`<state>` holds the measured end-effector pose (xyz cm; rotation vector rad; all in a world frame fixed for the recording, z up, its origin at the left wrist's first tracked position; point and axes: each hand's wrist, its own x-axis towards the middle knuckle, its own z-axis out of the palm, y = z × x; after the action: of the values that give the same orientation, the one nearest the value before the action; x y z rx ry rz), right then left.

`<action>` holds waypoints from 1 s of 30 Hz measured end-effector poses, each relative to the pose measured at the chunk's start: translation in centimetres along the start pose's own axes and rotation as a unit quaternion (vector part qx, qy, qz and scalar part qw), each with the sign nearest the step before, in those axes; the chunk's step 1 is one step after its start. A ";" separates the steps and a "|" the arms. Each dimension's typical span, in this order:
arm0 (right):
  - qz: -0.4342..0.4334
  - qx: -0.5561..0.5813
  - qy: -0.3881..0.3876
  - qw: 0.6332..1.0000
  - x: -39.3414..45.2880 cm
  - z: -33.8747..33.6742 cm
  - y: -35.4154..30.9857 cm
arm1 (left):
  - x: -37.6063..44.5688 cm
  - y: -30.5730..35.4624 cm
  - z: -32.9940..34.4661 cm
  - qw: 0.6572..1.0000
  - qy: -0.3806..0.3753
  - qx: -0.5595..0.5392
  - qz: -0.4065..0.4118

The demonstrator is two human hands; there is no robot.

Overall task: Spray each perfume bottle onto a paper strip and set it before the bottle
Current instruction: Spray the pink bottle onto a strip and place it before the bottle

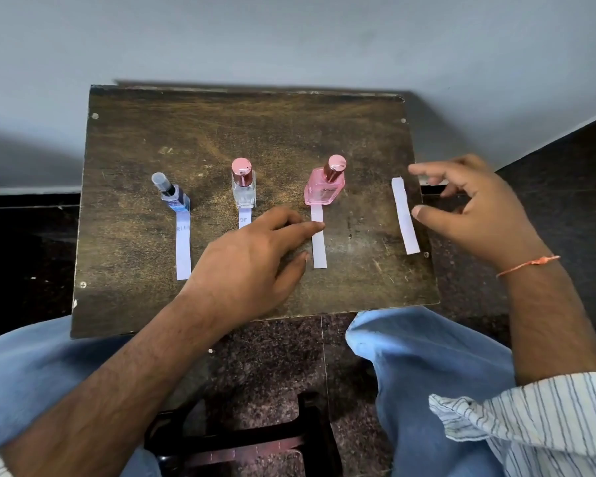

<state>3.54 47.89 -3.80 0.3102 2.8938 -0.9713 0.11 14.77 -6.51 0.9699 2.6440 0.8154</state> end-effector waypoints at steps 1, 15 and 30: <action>0.006 0.000 -0.015 1.000 -0.1 -0.2 0.5 | 0.0 0.0 0.0 1.000 0.001 -0.002 0.000; 0.027 -0.088 -0.089 0.992 -0.4 0.5 0.5 | 0.2 0.1 0.1 1.000 0.002 -0.021 -0.007; 0.029 -0.089 -0.098 0.991 -0.9 0.1 1.0 | 0.0 -0.1 0.3 1.000 0.000 -0.024 -0.004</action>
<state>4.59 48.45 -4.29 0.2685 2.7491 -0.6872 0.11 14.81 -6.80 0.9459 2.6139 0.8727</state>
